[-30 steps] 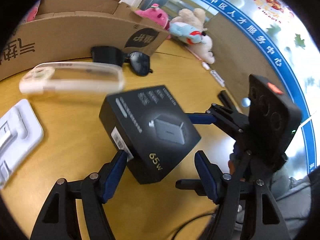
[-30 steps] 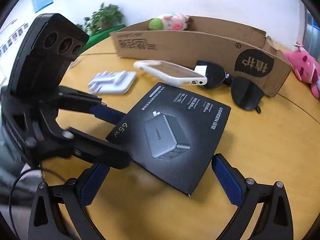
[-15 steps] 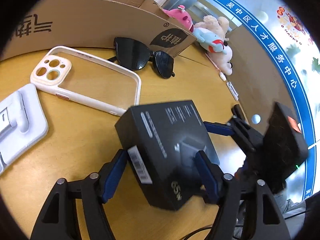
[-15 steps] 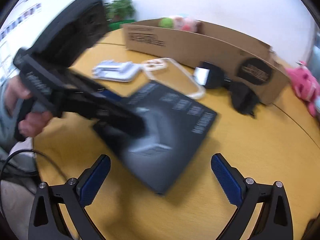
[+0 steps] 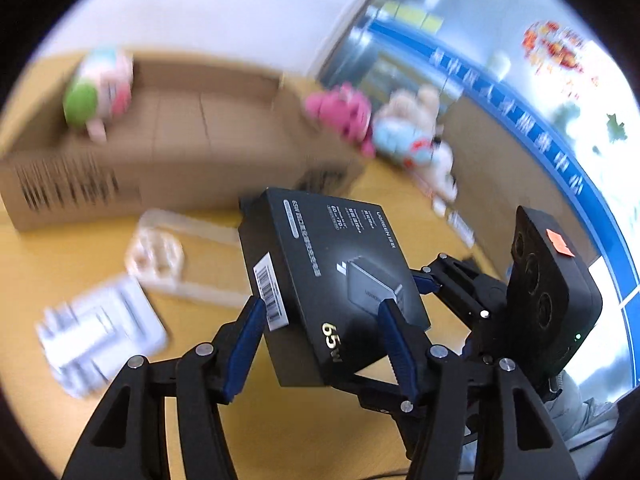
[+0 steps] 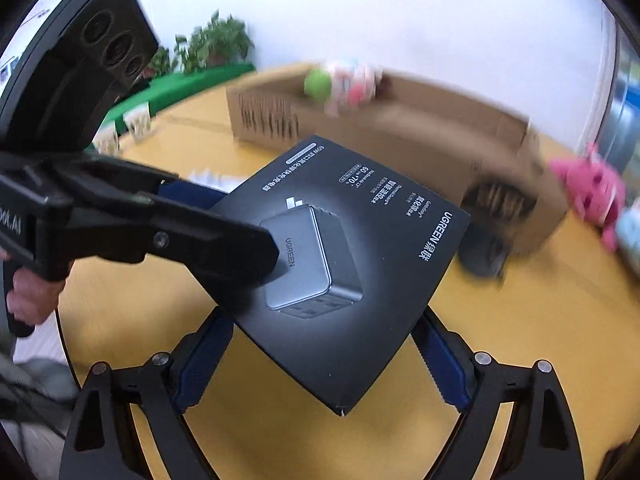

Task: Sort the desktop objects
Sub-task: 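Lift the charger box with the left tool and lower it into the cardboard box, then open the left tool to release the charger box and withdraw, then move the left tool toward the clear phone case with white rim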

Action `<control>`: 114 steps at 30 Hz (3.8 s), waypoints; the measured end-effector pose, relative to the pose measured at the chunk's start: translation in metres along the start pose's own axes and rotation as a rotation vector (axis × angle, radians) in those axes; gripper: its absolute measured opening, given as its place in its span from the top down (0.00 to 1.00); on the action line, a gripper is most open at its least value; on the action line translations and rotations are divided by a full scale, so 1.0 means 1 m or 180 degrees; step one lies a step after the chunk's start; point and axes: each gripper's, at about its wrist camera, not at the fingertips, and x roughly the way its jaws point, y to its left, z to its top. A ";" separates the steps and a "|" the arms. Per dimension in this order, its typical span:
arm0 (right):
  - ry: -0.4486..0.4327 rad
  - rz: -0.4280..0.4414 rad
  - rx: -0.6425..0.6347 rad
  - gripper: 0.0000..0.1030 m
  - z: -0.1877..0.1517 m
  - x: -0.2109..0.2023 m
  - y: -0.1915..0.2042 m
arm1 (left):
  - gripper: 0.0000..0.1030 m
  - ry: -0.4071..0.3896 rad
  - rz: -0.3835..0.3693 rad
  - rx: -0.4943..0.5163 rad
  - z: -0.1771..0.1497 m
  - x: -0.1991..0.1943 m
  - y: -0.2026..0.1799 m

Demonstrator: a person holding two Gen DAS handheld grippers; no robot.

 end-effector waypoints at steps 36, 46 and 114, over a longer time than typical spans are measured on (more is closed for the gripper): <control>-0.0454 0.0022 -0.0271 0.12 0.348 0.115 -0.162 | 0.44 -0.0461 0.0591 0.0171 0.333 0.047 0.123; 0.0225 0.0341 0.0063 0.12 0.310 0.248 -0.199 | 0.44 0.0213 0.0697 -0.0353 0.313 0.142 0.195; -0.0559 -0.1326 0.0571 0.00 0.103 -0.011 -0.005 | 0.21 -0.1036 0.1886 0.0525 0.063 -0.023 -0.004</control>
